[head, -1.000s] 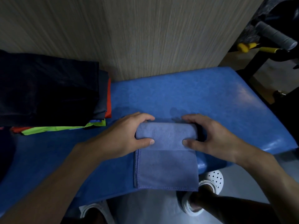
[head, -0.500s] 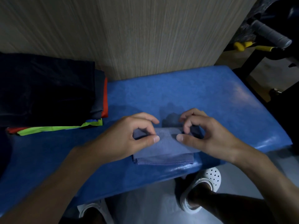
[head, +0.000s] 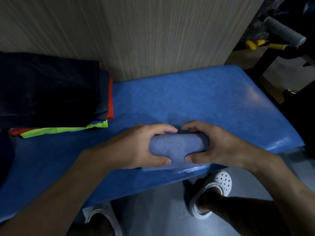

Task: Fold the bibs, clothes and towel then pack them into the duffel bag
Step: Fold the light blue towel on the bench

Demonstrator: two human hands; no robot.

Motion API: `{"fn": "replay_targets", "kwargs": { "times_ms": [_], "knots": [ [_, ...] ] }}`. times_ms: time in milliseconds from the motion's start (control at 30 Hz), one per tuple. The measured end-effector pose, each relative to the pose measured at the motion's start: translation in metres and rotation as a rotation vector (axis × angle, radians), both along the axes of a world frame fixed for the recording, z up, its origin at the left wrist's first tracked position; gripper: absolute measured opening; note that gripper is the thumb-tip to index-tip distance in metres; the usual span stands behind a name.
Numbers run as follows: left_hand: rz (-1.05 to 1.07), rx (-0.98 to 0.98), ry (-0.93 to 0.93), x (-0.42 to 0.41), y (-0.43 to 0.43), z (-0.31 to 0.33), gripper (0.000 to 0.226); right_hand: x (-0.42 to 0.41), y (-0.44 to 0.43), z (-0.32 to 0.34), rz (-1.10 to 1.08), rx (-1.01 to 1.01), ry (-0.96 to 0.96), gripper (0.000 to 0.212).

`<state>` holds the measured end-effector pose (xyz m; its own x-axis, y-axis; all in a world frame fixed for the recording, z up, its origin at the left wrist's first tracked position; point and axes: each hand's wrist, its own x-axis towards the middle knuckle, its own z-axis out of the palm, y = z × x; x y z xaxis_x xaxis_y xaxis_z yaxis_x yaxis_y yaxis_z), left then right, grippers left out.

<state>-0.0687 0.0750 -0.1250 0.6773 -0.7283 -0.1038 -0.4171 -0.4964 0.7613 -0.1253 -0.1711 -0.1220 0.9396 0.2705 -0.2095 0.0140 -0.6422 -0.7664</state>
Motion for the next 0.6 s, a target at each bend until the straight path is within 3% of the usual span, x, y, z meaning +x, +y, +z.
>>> {"fn": "replay_targets", "kwargs": {
  "times_ms": [267,367,500,600],
  "knots": [
    [0.025,-0.032,0.171,-0.018,0.016,0.014,0.059,-0.01,0.037,0.008,-0.086,0.283,-0.125,0.091],
    [0.152,-0.175,0.221,-0.027,0.034,0.027,0.051,-0.011,0.065,0.018,-0.212,0.424,-0.154,0.089],
    [0.446,-0.394,0.234,-0.044,0.072,0.045,0.053,-0.01,0.114,0.021,-0.312,0.752,0.118,0.103],
    [0.616,-0.459,0.247,-0.062,0.109,0.048,0.048,-0.018,0.164,0.024,-0.268,0.943,0.278,0.083]
  ]
}}
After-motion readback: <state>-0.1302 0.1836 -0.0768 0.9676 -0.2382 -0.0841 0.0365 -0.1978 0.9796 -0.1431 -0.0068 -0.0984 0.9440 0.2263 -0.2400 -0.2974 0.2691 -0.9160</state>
